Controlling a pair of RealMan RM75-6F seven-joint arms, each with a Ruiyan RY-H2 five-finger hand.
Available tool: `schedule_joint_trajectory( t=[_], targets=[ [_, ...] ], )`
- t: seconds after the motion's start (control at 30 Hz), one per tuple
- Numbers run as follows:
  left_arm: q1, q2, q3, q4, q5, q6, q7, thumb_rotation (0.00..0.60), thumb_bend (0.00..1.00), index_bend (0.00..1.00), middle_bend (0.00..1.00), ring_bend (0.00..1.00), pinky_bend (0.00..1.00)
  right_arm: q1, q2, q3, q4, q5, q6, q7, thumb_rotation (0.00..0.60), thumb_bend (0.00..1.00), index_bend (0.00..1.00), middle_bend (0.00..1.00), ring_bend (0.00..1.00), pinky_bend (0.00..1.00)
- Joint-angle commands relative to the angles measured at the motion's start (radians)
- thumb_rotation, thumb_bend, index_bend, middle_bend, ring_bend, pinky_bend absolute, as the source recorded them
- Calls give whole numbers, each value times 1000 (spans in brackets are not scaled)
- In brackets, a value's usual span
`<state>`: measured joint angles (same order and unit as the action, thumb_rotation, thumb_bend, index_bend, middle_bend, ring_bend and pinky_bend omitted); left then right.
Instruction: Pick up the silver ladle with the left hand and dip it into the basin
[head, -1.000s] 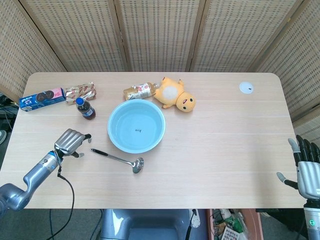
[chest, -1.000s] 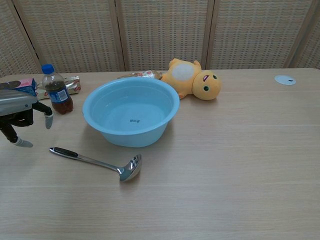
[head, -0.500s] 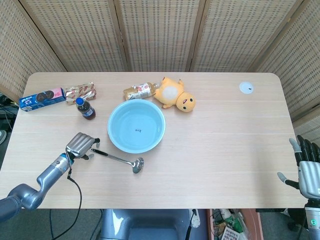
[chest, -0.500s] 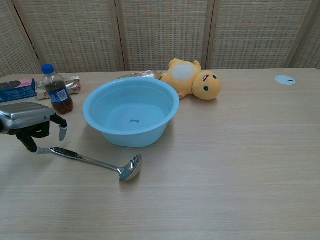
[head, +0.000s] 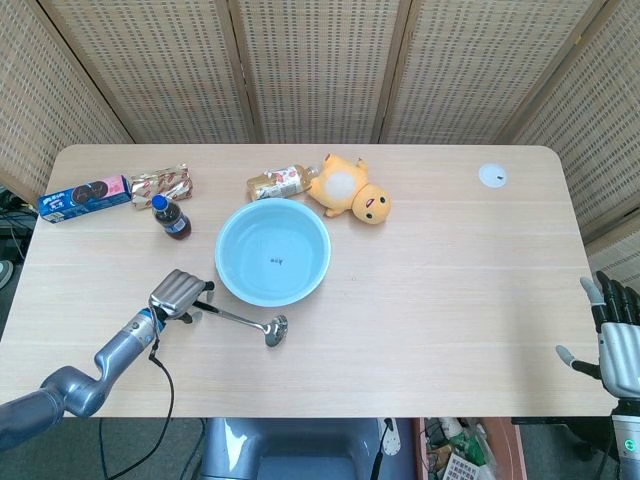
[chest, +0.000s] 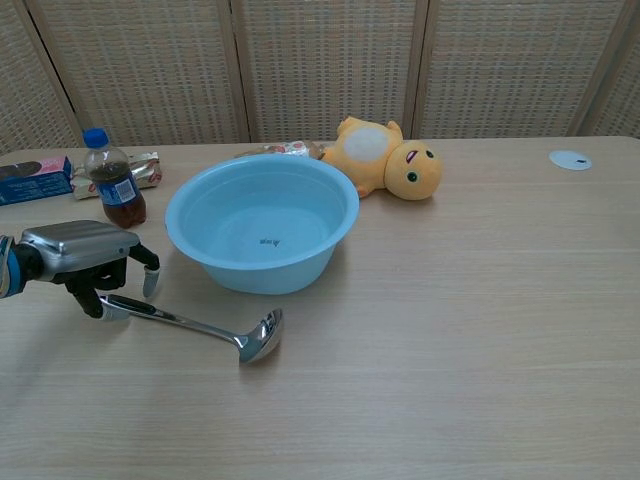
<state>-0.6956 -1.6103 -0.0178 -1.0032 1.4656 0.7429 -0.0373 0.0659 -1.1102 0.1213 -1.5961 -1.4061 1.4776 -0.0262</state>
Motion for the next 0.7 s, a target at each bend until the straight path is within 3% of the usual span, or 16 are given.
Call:
schedule_joint_trajectory(
  t=[0.03,0.57,0.7],
  targets=[
    [-3,-4,1,1,-7,-5,8,600,312,469,1000,1000,1000,0,0,0,1,1,-1,1,600,0,0,0,0,0],
    [-33,-22,8,4,-60,-79,54,600,337,472,1000,1000,1000,3,0,2,7,12,-9,9,600,0,0,0,0,0],
    [-36,-24,13,2,-74,-93,90,600,342,610,1000,1000,1000,1,2,2,6,8,-4,16,600,0,0,0,0,0]
  ],
)
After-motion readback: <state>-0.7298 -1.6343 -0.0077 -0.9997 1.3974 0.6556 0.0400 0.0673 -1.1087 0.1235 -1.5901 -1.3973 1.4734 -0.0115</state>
